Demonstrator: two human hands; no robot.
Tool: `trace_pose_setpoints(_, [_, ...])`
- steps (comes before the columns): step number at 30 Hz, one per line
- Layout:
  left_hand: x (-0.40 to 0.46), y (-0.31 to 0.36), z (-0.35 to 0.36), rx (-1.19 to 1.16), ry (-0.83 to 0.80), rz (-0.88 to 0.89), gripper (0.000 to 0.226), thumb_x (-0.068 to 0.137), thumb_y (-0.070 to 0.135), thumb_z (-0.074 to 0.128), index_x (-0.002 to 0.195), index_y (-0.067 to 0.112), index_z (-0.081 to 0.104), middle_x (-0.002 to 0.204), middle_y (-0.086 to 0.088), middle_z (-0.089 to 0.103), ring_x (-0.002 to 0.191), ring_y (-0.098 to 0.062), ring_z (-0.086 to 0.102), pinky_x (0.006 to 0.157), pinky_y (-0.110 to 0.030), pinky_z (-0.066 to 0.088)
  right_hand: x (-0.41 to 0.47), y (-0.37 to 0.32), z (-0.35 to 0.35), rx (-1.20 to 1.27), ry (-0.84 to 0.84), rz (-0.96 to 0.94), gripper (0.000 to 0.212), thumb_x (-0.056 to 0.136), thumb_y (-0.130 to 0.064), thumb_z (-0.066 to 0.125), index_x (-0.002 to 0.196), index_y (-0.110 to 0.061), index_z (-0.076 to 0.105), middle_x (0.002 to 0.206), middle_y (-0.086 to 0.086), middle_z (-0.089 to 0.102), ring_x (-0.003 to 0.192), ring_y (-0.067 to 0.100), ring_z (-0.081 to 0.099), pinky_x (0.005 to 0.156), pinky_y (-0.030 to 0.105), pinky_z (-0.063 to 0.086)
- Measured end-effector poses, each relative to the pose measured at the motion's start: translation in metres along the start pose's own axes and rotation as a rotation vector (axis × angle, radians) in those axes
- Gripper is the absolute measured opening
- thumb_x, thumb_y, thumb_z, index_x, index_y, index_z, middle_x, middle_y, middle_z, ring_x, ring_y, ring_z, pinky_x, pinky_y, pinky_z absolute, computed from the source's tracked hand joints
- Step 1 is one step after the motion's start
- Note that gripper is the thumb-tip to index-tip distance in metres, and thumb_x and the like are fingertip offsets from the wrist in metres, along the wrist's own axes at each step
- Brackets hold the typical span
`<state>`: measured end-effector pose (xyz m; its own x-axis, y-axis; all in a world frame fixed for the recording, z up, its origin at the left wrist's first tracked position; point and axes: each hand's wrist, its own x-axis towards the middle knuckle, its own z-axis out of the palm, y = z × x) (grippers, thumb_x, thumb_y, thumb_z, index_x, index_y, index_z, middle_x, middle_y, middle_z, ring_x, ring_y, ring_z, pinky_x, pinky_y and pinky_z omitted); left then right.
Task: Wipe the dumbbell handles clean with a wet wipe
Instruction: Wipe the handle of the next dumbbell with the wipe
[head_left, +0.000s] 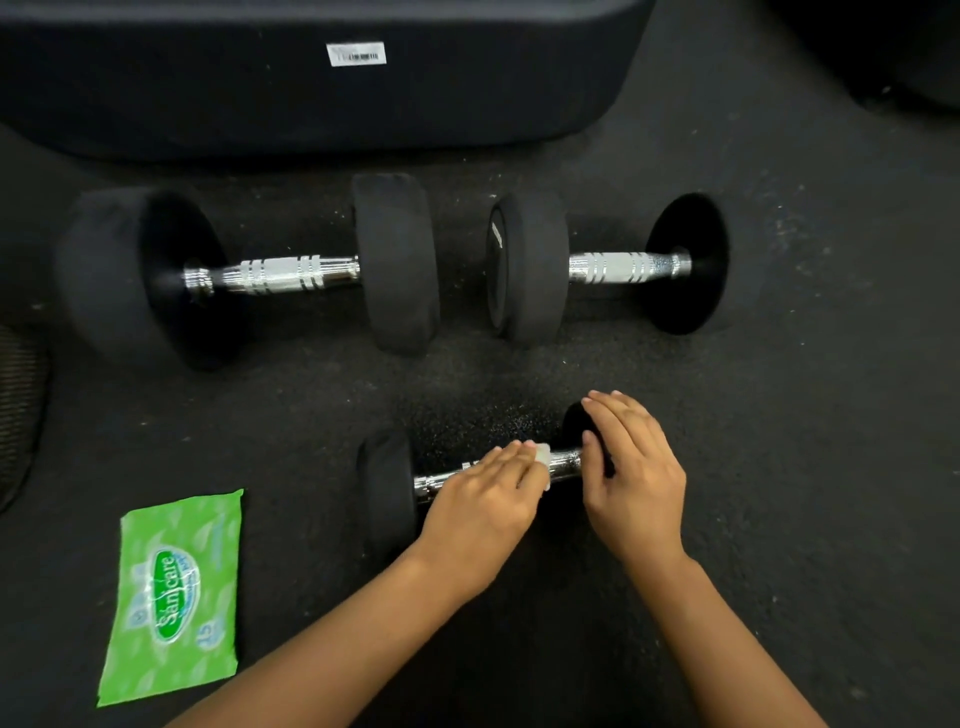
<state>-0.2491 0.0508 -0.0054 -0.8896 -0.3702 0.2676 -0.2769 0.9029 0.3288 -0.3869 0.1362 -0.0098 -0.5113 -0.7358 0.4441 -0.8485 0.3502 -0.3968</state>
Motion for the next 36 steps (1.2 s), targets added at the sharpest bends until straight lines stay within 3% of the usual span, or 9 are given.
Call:
trace_pose_setpoints(2, [-0.004,-0.004,0.002,-0.045,-0.053,-0.051,0.041,0.075,0.008,0.069,0.115,0.001,0.063,0.114,-0.015,0.066,0.104,-0.023,0.064,0.087,-0.035,0.052,0.001,-0.001,0.000,-0.004,-0.003,0.002,0.031,0.090,-0.017,0.047,0.112,-0.004,0.065,0.115,0.007,0.064,0.117,0.020,0.053,0.102,0.028,0.038])
trace_pose_setpoints(7, [-0.011,0.000,-0.001,-0.002,-0.104,-0.014,0.048,0.078,0.005,0.034,0.117,0.002,0.062,0.118,-0.013,0.063,0.108,-0.022,0.062,0.089,-0.034,0.051,-0.005,0.002,-0.001,0.015,0.018,-0.019,0.030,0.090,-0.015,0.049,0.112,-0.003,0.064,0.116,0.007,0.064,0.118,0.021,0.052,0.103,0.028,0.038])
trace_pose_setpoints(17, [0.003,0.005,-0.001,0.074,-0.131,0.053,0.041,0.077,0.006,0.041,0.108,0.000,0.067,0.108,-0.015,0.068,0.097,-0.022,0.067,0.085,-0.031,0.052,-0.003,-0.001,-0.001,0.003,0.010,0.007,0.030,0.090,-0.016,0.048,0.112,-0.004,0.064,0.115,0.007,0.064,0.117,0.021,0.053,0.102,0.029,0.039])
trace_pose_setpoints(20, [0.022,0.010,-0.012,-0.029,-0.249,-0.127,0.037,0.079,0.006,0.063,0.117,0.008,0.063,0.113,-0.008,0.067,0.098,-0.022,0.066,0.079,-0.031,0.053,-0.002,-0.001,-0.001,0.008,-0.001,0.013,0.031,0.090,-0.017,0.047,0.113,-0.005,0.064,0.116,0.006,0.064,0.118,0.020,0.052,0.102,0.028,0.038])
trace_pose_setpoints(22, [0.034,0.006,-0.020,-0.026,-0.340,-0.293,0.029,0.094,0.021,0.051,0.122,0.021,0.057,0.113,-0.003,0.065,0.101,-0.024,0.062,0.079,-0.032,0.047,-0.001,0.000,-0.001,0.012,-0.008,0.014,0.032,0.090,-0.018,0.047,0.113,-0.005,0.064,0.116,0.006,0.064,0.118,0.020,0.051,0.103,0.026,0.036])
trace_pose_setpoints(25, [0.035,-0.004,-0.026,-0.004,-0.383,-0.365,0.020,0.097,0.029,0.046,0.110,0.023,0.060,0.095,-0.005,0.066,0.092,-0.026,0.062,0.074,-0.034,0.044,-0.002,0.000,-0.001,0.013,-0.004,0.004,0.032,0.090,-0.017,0.047,0.113,-0.004,0.064,0.116,0.007,0.064,0.118,0.021,0.052,0.104,0.026,0.036])
trace_pose_setpoints(30, [0.023,-0.001,-0.023,-0.075,-0.286,-0.168,0.019,0.078,0.012,0.062,0.096,0.010,0.069,0.079,-0.006,0.070,0.065,-0.028,0.068,0.052,-0.034,0.053,-0.004,0.001,0.000,0.025,0.011,-0.003,0.030,0.090,-0.015,0.048,0.112,-0.003,0.065,0.115,0.007,0.064,0.117,0.021,0.053,0.102,0.030,0.039])
trace_pose_setpoints(33, [0.034,-0.012,-0.029,-0.026,-0.388,-0.287,0.015,0.093,0.024,0.051,0.102,0.019,0.061,0.094,-0.004,0.067,0.089,-0.028,0.064,0.069,-0.036,0.046,0.000,0.001,0.000,0.017,-0.002,0.001,0.030,0.090,-0.016,0.048,0.112,-0.004,0.065,0.115,0.006,0.064,0.116,0.021,0.053,0.102,0.029,0.039])
trace_pose_setpoints(36, [0.029,-0.014,-0.031,0.093,-0.397,-0.325,0.015,0.095,0.023,0.046,0.107,0.021,0.056,0.102,-0.003,0.065,0.096,-0.025,0.061,0.075,-0.034,0.044,0.001,0.001,0.000,0.022,-0.006,-0.003,0.030,0.089,-0.017,0.049,0.112,-0.005,0.065,0.115,0.006,0.064,0.117,0.021,0.053,0.101,0.030,0.040])
